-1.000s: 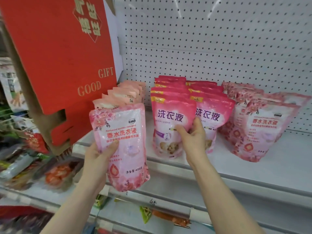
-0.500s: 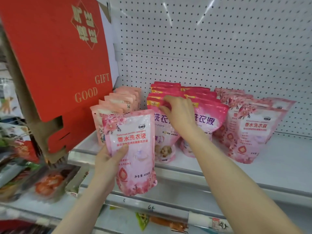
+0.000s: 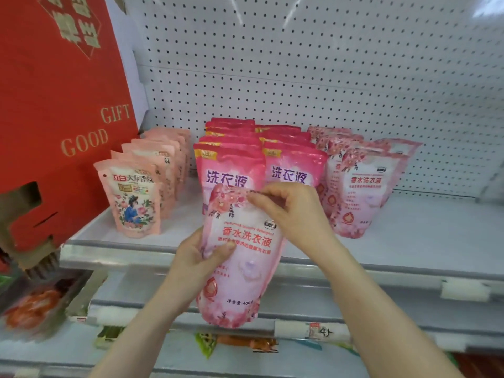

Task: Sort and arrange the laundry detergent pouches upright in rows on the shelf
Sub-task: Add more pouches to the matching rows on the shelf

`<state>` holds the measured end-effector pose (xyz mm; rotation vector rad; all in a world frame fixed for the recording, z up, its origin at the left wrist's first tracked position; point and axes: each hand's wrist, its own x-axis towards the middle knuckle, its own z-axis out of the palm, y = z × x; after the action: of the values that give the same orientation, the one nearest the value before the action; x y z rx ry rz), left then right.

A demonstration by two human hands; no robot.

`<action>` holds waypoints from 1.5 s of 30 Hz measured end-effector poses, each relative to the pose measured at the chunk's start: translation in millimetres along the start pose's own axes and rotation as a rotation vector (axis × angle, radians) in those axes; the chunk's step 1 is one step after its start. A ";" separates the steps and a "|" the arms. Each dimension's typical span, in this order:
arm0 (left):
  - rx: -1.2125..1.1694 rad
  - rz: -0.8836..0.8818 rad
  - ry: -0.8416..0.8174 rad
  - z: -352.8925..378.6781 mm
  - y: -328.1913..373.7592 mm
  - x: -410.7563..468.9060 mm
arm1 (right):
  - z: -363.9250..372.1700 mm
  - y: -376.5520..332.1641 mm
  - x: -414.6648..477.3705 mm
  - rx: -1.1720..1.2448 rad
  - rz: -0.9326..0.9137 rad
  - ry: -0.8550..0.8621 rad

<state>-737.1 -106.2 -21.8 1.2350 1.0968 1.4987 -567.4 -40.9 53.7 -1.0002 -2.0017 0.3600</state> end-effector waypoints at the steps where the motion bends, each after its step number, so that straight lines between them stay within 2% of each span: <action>1: 0.016 -0.011 -0.053 11.9 -0.3 0.8 | -9.3 7.6 -3.2 0.016 0.049 0.017; 9: 0.003 -0.025 -0.306 91.6 -11.3 23.4 | -119.8 45.6 -18.2 0.127 0.236 0.144; 12: 0.093 0.069 -0.309 121.3 -20.9 32.5 | -167.3 63.8 -21.5 0.049 0.215 0.166; 16: 0.267 0.191 -0.207 169.8 -23.8 52.5 | -241.7 97.5 -28.5 -0.031 0.229 0.253; 17: 0.333 0.248 -0.199 182.7 -22.2 58.0 | -257.5 107.3 -29.6 -0.053 0.237 0.280; 21: 0.864 0.638 -0.107 231.6 -10.6 88.5 | -297.5 148.9 -27.8 -0.191 0.232 0.279; 24: 1.019 0.842 0.014 266.7 11.7 114.4 | -310.5 182.5 -17.2 -0.267 0.216 0.236; 26: 1.145 0.916 0.082 284.6 24.9 134.9 | -317.7 203.7 -3.6 -0.287 0.205 0.213; 28: 1.281 0.898 0.119 295.5 33.3 154.4 | -321.4 222.9 14.1 -0.251 0.199 0.192; 31: 1.354 0.762 0.105 301.1 39.7 170.6 | -317.9 246.2 39.7 -0.218 0.174 0.099; 36: 1.358 0.683 0.155 298.0 41.2 177.1 | -307.2 273.3 68.9 -0.440 0.122 -0.048; 45: 1.341 0.659 0.125 296.5 41.9 181.1 | -281.0 276.7 70.1 -0.537 0.048 0.078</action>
<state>-469.2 88.4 91.4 2.6142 2.0302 1.1902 -223.9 158.9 104.2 -1.3652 -2.0482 -0.2065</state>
